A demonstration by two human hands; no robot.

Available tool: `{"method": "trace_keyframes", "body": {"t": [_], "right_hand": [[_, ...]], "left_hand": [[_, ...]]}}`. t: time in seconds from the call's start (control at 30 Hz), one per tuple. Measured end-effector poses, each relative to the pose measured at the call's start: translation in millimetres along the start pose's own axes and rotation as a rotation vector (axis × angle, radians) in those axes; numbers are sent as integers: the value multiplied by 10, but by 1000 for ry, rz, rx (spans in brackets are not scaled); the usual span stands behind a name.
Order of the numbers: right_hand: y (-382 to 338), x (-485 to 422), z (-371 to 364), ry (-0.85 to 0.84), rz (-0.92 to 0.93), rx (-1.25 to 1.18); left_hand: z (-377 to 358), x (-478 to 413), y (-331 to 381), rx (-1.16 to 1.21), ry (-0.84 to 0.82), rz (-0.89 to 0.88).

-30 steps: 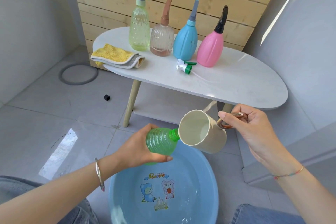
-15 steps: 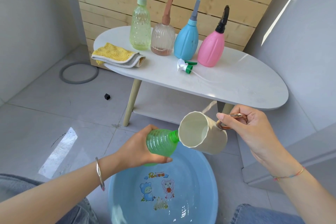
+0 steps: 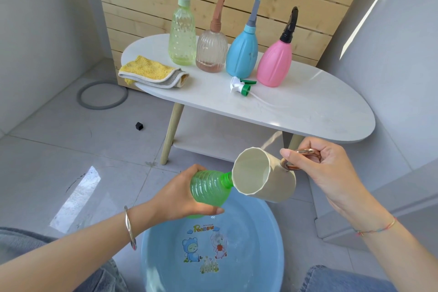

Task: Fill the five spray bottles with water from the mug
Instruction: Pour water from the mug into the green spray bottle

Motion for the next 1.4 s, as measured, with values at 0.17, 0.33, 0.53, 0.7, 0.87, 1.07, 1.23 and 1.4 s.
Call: {"method": "trace_keyframes", "body": {"t": [0.17,0.33,0.53,0.7,0.87,1.07,1.23,1.4], "right_hand": [[-10,12,-2,-5,2,1],[-18,14,-4,-8,8,18],[-48,42,-9,-3,22,39],[-45,38,-9,-18,22,44],[-18,14,-7,-20,19,39],[-40,33,-16,-33,24,49],[-66,55,-19,-42,18,47],[-88,76,-22,-43,17,51]], "left_hand": [[-1,5,-13,15,-12,10],[-8,8,-22,-6,-12,5],[-25,22,-19,13,-18,11],[-35,28,-19,10,-24,10],[-41,39,-32,7,-30,13],[-50,41,-44,24,-36,19],[-64,56,-39,30,-38,28],[-92,61,-19,58,-35,32]]}}
Point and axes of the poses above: each hand's wrist, its own x-axis away from the middle knuckle, its own z-axis out of the back of the hand, y = z × x, the point moved 1 cm from there along -x, towards the middle knuckle, and after that the axes turned 10 degrees about -z, right-handed, at the moved point
